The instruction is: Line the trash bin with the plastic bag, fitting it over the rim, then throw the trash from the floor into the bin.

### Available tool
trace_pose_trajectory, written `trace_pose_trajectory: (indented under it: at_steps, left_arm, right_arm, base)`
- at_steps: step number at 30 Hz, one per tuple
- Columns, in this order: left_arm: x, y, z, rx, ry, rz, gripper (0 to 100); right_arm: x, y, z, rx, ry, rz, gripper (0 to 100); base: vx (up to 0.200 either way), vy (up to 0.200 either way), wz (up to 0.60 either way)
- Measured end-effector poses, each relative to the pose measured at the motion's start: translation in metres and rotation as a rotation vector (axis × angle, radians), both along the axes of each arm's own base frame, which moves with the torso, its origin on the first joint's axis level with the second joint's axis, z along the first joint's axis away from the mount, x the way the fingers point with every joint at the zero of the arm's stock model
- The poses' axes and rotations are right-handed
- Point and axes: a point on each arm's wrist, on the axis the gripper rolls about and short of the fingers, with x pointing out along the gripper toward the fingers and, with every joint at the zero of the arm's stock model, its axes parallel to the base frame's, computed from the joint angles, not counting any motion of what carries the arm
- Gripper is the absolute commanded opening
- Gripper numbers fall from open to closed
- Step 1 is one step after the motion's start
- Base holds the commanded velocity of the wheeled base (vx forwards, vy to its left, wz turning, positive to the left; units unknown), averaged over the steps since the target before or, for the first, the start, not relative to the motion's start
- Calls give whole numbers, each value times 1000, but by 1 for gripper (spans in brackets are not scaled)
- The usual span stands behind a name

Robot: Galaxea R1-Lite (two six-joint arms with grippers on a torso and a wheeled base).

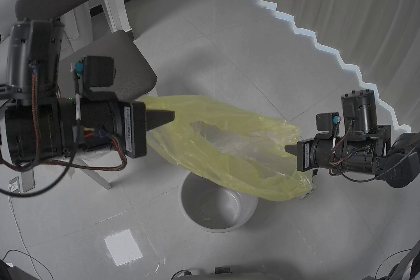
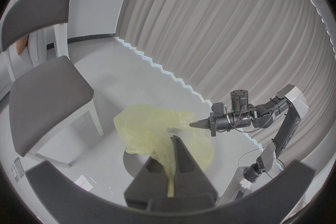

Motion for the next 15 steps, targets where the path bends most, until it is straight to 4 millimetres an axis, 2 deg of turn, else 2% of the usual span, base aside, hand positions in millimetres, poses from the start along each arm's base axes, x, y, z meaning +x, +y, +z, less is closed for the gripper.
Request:
trace_pose_trajectory:
  at_steps: [7, 15]
  left_arm:
    - [0, -6, -18, 7, 30, -10, 0]
    - [-16, 1, -19, 7, 29, -32, 0]
  right_arm:
    - [-2, 0, -15, -27, 46, 6, 0]
    - [-10, 4, -26, -50, 80, 31, 0]
  base:
    - [0, 0, 0]
    - [0, 0, 0]
